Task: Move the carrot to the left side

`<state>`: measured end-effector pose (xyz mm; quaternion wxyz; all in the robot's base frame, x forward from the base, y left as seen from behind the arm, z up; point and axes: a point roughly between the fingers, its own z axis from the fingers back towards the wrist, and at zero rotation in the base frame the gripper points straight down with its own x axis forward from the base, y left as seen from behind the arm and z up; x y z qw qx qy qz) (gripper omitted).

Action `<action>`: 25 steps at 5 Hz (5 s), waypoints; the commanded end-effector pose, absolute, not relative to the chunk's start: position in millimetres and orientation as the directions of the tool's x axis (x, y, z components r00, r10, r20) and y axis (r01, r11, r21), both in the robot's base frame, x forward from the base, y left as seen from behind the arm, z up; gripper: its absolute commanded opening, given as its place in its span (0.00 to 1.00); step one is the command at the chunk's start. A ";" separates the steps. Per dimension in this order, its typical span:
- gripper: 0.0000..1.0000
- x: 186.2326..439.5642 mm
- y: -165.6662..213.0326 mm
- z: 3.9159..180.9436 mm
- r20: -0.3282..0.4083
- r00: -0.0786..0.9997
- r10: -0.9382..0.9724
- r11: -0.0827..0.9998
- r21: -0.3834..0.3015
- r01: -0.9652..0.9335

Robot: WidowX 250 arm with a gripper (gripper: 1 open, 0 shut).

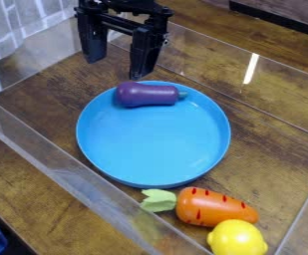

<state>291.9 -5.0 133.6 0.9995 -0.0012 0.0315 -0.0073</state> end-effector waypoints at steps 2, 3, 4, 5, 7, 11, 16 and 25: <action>1.00 290.9 -11.5 122.2 -0.087 0.995 -0.041 0.999 -0.003 0.041; 1.00 290.4 -16.0 117.5 -0.095 0.994 -0.060 0.998 -0.004 0.060; 1.00 289.8 -19.3 112.6 -0.106 0.992 -0.073 0.997 -0.006 0.072; 1.00 288.6 -24.3 107.6 -0.114 0.989 -0.090 0.996 -0.008 0.090; 1.00 285.3 -37.6 99.6 -0.122 0.983 -0.136 0.991 -0.013 0.135; 1.00 257.5 -130.1 62.9 -0.098 0.857 -0.506 0.861 0.007 0.509; 0.00 271.1 -142.0 39.3 -0.097 0.841 -0.532 0.846 -0.015 0.533; 0.00 295.0 -125.4 109.4 -0.103 0.806 -0.583 0.808 0.035 0.589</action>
